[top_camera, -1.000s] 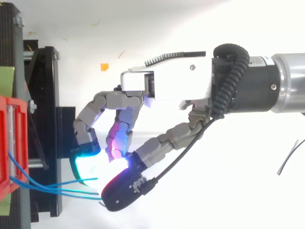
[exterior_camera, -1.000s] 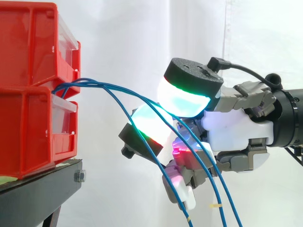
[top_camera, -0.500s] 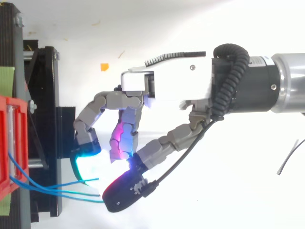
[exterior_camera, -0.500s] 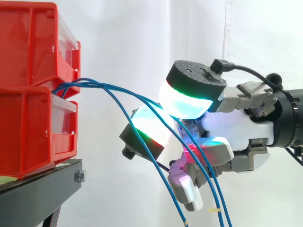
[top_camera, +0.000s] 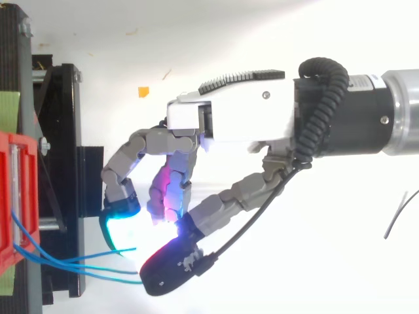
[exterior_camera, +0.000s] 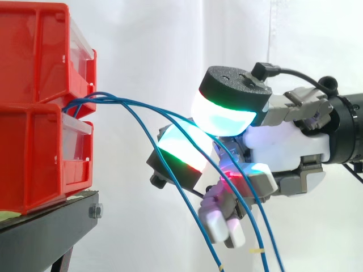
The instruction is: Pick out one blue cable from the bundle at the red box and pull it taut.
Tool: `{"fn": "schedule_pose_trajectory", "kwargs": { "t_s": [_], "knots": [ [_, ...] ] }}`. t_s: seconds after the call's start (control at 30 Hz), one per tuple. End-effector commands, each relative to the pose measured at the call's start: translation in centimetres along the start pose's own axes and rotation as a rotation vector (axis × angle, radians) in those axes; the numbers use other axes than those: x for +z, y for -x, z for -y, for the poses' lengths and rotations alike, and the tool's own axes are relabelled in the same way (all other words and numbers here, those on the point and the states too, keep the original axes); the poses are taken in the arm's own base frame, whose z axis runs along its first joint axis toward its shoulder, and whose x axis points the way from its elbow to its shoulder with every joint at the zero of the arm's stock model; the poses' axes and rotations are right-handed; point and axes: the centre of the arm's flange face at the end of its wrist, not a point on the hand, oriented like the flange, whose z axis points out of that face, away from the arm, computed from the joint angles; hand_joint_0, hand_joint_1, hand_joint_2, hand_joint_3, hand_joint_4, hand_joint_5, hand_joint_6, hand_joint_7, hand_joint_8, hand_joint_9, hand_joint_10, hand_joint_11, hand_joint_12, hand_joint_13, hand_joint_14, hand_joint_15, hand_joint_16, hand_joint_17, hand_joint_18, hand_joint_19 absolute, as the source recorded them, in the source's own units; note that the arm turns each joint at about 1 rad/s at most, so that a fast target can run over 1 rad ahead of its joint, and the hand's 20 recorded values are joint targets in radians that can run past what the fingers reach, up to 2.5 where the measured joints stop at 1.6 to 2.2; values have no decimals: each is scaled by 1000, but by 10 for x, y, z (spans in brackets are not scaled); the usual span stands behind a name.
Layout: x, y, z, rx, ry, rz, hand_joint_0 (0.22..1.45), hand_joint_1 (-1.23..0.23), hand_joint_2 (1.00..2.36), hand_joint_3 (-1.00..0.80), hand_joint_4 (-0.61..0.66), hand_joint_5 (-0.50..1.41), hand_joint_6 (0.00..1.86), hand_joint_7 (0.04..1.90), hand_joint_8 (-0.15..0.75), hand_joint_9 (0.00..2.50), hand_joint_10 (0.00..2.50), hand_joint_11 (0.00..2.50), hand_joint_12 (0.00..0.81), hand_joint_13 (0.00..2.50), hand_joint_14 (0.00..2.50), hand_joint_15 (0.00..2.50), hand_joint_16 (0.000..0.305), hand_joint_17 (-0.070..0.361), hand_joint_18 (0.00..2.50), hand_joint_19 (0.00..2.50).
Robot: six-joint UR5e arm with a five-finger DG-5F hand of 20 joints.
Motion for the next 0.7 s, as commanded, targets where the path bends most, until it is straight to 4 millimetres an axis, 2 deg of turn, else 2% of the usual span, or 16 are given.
{"fn": "schedule_pose_trajectory", "kwargs": {
  "t_s": [0.0, 0.17, 0.3, 0.5, 0.67],
  "knots": [
    [0, 1, -9, -7, -9, -1, 579, -660, 1004, -110, -50, -77, 919, 1104, 348, 1186, 24, 666, 409, 772, 13, 385, 64, 145, 751, 629],
    [0, -2, -13, -4, -16, -6, 581, -661, 1004, -110, -73, -77, 918, 1104, 345, 1053, 20, 536, 395, 677, 11, 324, 62, 140, 683, 612],
    [0, -3, -14, -1, -17, -7, 584, -670, 1003, -100, -82, -77, 918, 1100, 345, 1023, 22, 527, 395, 671, 11, 322, 62, 140, 679, 616],
    [-5, -6, -16, 37, -65, -10, 594, -738, 1004, -44, -91, -68, 914, 1118, 351, 1079, 21, 567, 399, 745, 13, 352, 62, 139, 725, 608],
    [-6, -6, -27, 81, -85, -14, 603, -785, 1006, -16, -96, -65, 914, 1133, 354, 1129, 23, 592, 393, 804, 15, 383, 62, 139, 788, 603]
  ]
}}
